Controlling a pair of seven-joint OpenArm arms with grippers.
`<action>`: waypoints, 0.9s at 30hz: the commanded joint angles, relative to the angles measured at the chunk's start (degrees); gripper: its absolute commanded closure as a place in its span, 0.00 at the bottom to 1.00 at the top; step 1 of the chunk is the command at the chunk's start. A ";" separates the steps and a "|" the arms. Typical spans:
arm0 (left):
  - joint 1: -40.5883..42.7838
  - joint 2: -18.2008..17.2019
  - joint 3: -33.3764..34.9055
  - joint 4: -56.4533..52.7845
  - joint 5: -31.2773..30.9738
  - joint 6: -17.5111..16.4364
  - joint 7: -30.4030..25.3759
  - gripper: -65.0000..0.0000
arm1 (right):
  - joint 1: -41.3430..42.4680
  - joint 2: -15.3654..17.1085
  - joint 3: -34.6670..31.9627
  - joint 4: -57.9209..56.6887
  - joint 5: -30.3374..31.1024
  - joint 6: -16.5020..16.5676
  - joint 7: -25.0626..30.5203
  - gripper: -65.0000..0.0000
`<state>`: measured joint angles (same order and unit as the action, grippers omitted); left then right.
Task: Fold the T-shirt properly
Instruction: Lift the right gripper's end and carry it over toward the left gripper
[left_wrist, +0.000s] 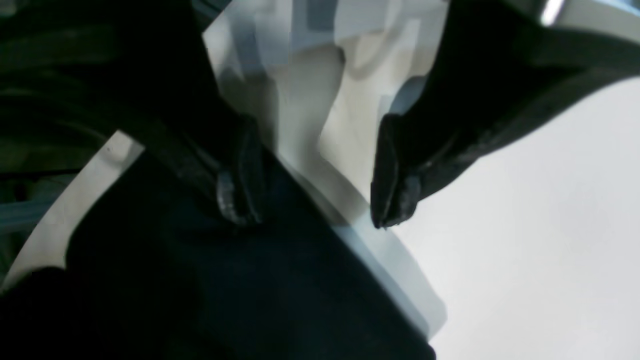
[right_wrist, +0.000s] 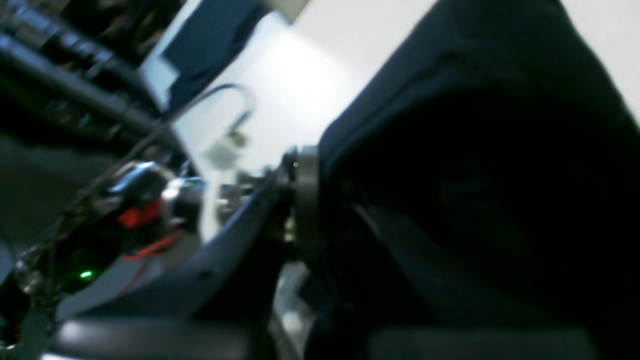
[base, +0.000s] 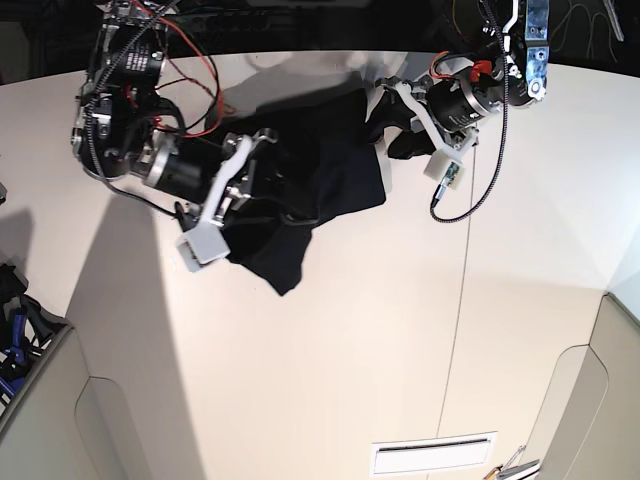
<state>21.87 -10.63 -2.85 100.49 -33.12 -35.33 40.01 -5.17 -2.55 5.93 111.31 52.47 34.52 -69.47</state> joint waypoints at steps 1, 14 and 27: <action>-0.31 -0.31 -0.17 0.66 -0.02 0.17 -0.39 0.43 | 0.68 -0.55 -1.95 0.92 0.26 0.17 1.53 1.00; -0.31 -0.33 -7.63 0.70 -0.57 -0.09 -0.26 0.43 | 0.68 -0.81 -11.21 0.66 -4.85 -0.22 2.99 0.51; -0.17 -0.35 -23.02 2.40 -10.51 -4.67 6.49 0.43 | 3.52 -0.79 -9.57 0.92 -6.51 -0.07 7.67 0.52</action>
<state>21.87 -10.48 -25.74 101.65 -42.24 -39.11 47.72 -2.44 -3.05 -3.79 111.15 44.56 34.30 -63.13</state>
